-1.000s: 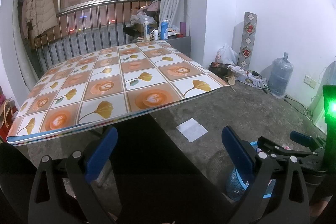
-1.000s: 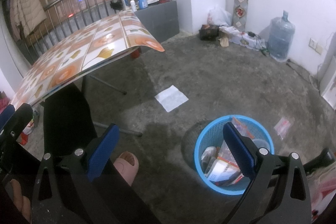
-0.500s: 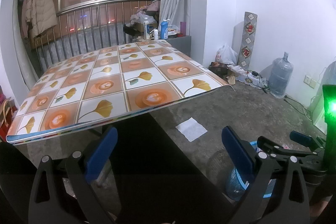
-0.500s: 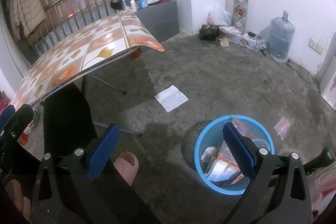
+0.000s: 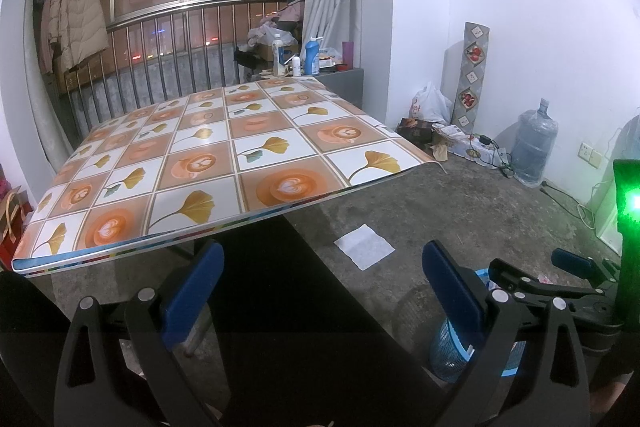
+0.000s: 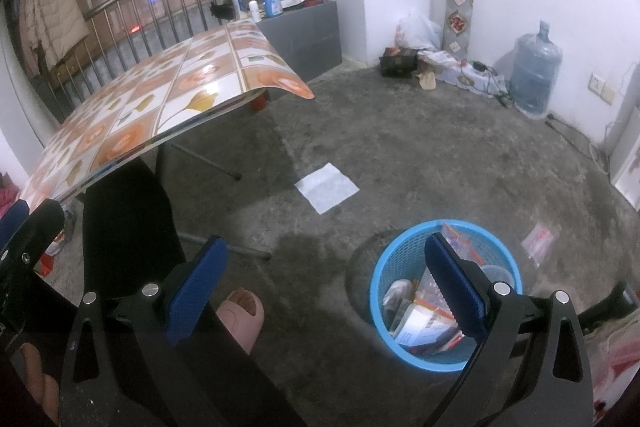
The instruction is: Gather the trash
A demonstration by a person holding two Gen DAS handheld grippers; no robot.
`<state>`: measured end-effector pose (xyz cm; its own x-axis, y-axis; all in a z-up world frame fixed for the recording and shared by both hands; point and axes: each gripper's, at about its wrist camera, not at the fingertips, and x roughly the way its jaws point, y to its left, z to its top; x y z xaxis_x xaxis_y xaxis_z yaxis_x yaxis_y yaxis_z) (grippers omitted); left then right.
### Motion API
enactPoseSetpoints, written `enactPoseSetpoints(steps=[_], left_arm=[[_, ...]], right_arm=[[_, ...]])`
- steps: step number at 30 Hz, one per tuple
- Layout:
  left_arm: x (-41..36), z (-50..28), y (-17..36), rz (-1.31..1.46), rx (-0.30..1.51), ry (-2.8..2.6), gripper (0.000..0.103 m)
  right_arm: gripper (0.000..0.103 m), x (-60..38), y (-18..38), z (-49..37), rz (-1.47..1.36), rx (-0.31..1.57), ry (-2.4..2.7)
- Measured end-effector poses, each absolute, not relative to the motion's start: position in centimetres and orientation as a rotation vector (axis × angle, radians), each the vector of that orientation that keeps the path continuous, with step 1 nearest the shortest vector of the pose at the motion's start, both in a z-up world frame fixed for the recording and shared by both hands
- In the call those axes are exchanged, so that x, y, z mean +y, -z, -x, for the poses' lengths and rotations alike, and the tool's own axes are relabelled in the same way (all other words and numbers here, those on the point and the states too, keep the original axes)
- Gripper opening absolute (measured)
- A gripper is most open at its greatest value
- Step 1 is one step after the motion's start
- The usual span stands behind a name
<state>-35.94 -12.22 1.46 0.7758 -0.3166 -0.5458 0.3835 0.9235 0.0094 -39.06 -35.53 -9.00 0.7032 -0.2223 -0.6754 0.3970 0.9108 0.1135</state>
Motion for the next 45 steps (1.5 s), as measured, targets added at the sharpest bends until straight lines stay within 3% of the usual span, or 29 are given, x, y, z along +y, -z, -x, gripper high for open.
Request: enactPoseSetpoints(steps=[45], left_arm=[[-12.21,35.97,-1.33,-0.122,0.57,0.382,0.098]], right_arm=[[0.095,-35.54,9.39,39.41,-0.265,0.722,0.345]])
